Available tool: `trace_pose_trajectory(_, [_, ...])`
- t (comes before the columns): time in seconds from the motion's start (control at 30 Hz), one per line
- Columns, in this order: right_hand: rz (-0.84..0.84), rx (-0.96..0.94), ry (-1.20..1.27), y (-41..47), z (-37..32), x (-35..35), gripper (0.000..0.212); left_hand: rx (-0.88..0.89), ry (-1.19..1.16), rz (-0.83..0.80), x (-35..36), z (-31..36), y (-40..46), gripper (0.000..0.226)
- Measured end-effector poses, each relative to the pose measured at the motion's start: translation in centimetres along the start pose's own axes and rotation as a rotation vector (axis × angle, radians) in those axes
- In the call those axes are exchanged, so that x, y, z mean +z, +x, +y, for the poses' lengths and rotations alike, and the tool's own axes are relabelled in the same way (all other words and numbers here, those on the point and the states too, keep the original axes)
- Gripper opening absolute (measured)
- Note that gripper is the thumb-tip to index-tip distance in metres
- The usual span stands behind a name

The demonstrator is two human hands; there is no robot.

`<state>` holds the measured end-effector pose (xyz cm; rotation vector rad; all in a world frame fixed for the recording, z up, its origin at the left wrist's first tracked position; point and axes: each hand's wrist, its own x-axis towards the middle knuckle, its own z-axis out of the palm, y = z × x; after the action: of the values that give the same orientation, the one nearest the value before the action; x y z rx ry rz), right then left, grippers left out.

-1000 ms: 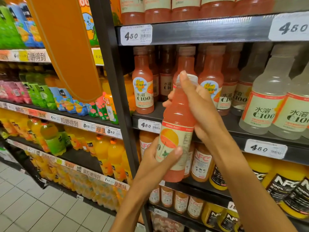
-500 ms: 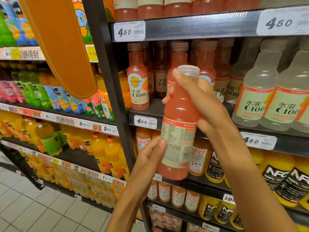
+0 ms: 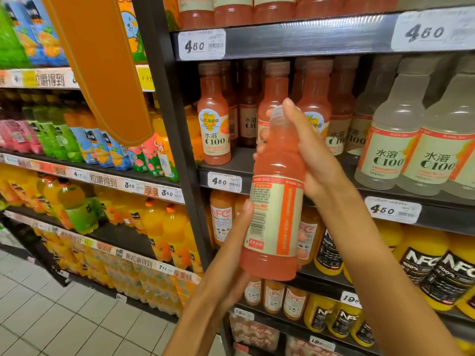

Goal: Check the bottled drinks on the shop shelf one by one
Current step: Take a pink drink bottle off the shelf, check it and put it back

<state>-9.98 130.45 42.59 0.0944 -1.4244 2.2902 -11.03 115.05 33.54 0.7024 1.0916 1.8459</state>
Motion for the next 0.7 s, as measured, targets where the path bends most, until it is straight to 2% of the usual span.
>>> trace_pose_trajectory(0.1, [0.139, 0.008, -0.101, 0.2, 0.0, -0.4, 0.026, 0.022, 0.087, 0.051, -0.1, 0.8, -0.3, 0.048])
trace_pose_trajectory(0.2, [0.164, 0.204, -0.045, 0.7, 0.0, -1.0, 0.044, -0.053, -0.080, 0.035, 0.1, 1.7, -0.8, 0.037])
trace_pose_trajectory(0.33, [0.130, 0.354, 0.070, 0.8, 1.4, -1.3, 0.043, -0.113, -0.458, -0.177, 1.0, 2.9, -1.2, 0.063])
trace_pose_trajectory(0.4, [0.107, 0.392, 0.189, 0.7, 2.5, -1.2, 0.043, -0.153, -0.591, -0.229, 1.5, 3.1, -1.2, 0.067])
trace_pose_trajectory(0.5, [0.130, 0.439, 0.295, 0.7, 3.7, -0.9, 0.042, -0.156, -0.655, -0.176, 1.8, 2.8, -1.5, 0.075])
trace_pose_trajectory(0.7, [0.145, 0.557, 0.291, 0.6, 4.9, -0.9, 0.031, -0.151, -0.633, -0.065, 1.8, 2.7, -1.2, 0.093])
